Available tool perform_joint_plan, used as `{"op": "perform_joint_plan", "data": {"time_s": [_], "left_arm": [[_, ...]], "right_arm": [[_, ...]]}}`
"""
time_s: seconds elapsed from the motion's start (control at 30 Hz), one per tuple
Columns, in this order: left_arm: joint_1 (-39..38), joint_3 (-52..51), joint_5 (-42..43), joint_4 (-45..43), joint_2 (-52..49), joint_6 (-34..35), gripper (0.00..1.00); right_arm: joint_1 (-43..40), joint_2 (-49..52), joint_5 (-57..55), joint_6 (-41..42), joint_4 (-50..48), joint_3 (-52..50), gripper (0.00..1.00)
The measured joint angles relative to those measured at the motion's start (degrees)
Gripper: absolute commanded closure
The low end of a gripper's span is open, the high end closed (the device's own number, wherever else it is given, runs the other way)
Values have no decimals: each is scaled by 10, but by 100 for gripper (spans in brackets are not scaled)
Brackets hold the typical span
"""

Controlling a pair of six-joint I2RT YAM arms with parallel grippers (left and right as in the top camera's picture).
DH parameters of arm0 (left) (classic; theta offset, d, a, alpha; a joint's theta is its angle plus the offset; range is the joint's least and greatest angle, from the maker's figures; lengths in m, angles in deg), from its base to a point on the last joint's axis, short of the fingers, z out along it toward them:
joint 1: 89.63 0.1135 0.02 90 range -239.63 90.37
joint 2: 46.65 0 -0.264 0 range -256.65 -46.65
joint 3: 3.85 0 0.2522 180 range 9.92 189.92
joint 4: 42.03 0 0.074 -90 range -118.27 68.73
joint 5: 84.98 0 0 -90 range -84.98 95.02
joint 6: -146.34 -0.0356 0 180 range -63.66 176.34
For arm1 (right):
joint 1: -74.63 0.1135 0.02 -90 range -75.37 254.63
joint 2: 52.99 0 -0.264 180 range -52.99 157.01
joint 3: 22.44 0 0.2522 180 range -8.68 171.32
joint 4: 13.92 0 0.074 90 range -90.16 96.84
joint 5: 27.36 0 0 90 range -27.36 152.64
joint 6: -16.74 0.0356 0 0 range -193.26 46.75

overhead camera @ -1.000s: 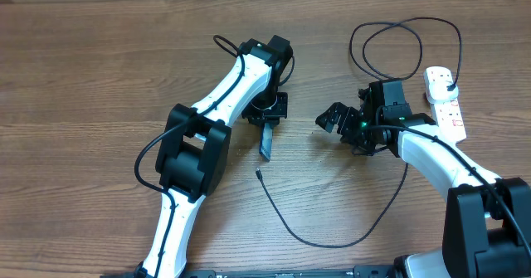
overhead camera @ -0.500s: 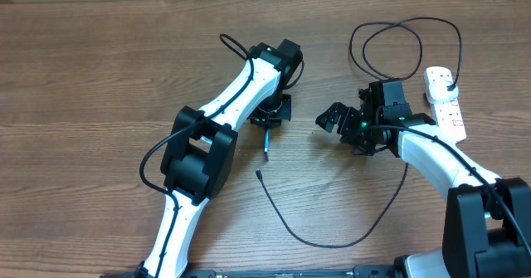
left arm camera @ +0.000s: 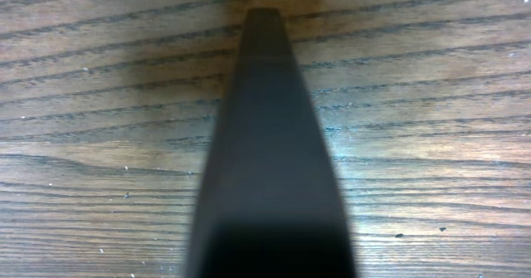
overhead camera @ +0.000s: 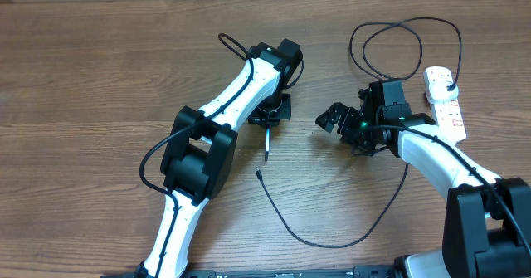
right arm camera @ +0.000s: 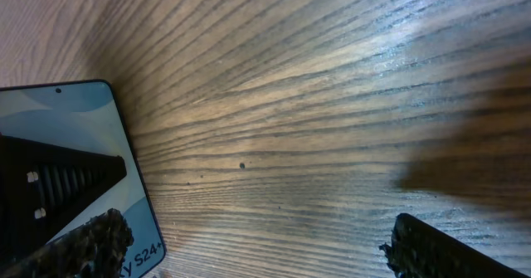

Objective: Plug charger to phone and switch on socket

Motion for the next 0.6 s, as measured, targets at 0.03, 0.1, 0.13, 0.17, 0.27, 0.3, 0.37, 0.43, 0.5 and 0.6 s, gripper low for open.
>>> {"op": "perform_joint_plan", "data": {"time_s": [0.03, 0.1, 0.13, 0.17, 0.27, 0.3, 0.37, 0.43, 0.5, 0.6], "left_arm": [[0, 0, 1, 0, 0, 0, 96], [0, 0, 7, 2, 0, -5, 96], [2, 0, 16, 2, 0, -8, 96], [4, 0, 30, 2, 0, -18, 96], [14, 0, 80, -8, 0, -52, 96], [19, 0, 98, -15, 0, -68, 96], [29, -1, 132, -25, 1, -93, 96], [40, -5, 162, -30, 8, -112, 96], [53, -10, 189, -35, 26, -127, 96], [77, -10, 229, -39, 68, -140, 96]], "right_arm": [[0, 0, 0, 0, 4, 0, 2], [0, 0, 0, 0, 10, 0, 5], [0, 0, 0, -1, 10, 0, 9], [0, 0, 1, -3, 10, 0, 14], [0, 0, 14, -25, 14, 0, 22], [0, 0, 21, -32, 20, 0, 24], [0, -2, 34, -51, 46, 2, 26], [0, -7, 43, -70, 85, 8, 28], [3, -16, 48, -90, 122, 18, 30], [21, -35, 48, -116, 158, 38, 30]]}}
